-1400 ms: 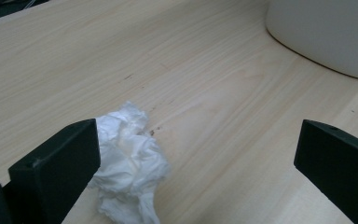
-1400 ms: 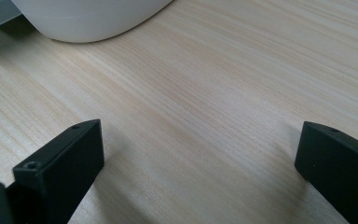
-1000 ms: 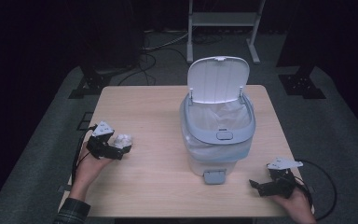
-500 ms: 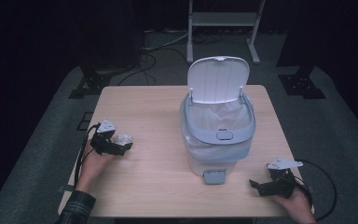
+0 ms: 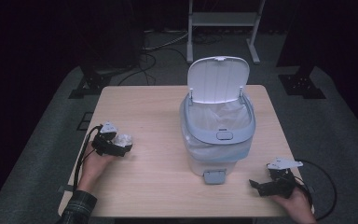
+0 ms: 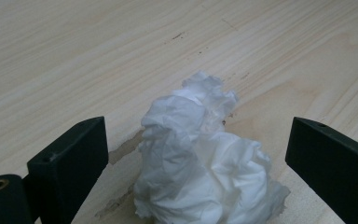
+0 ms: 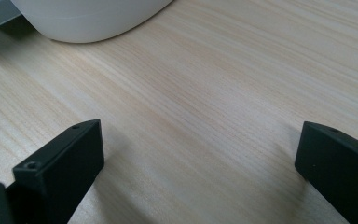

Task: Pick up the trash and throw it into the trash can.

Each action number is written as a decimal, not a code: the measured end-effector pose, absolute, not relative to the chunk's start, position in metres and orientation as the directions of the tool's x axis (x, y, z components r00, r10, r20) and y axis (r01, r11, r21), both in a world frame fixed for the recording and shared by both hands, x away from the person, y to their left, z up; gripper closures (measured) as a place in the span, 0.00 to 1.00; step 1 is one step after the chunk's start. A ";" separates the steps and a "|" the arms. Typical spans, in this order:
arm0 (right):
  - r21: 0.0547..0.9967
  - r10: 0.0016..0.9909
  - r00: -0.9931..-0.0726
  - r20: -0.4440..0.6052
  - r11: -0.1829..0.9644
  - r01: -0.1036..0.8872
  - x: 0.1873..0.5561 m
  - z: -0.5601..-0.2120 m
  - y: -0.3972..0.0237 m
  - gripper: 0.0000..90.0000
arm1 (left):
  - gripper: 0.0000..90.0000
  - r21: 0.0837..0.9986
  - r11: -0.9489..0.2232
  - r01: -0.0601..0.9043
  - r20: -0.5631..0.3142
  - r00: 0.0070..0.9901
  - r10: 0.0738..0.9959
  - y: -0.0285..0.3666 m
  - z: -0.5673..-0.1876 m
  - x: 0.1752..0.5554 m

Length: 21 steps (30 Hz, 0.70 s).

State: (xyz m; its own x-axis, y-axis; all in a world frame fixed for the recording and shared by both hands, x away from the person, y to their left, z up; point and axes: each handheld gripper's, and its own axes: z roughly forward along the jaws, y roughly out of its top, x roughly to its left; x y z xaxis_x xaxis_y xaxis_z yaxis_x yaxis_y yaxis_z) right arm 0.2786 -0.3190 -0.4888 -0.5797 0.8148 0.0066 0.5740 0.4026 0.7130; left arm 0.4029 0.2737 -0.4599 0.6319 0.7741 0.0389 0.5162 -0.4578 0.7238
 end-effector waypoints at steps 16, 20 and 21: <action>0.713 0.815 -0.580 0.007 0.403 0.574 0.279 -0.489 -0.319 0.00 | 0.48 0.710 -0.471 0.523 0.041 0.637 0.770 0.277 -0.465 0.397; 0.713 0.815 -0.580 0.007 0.403 0.574 0.279 -0.489 -0.319 0.00 | 0.58 0.713 -0.469 0.521 0.043 0.636 0.771 0.277 -0.463 0.395; 0.713 0.815 -0.580 0.007 0.403 0.574 0.279 -0.489 -0.319 0.00 | 0.60 0.715 -0.469 0.519 0.043 0.636 0.770 0.277 -0.463 0.395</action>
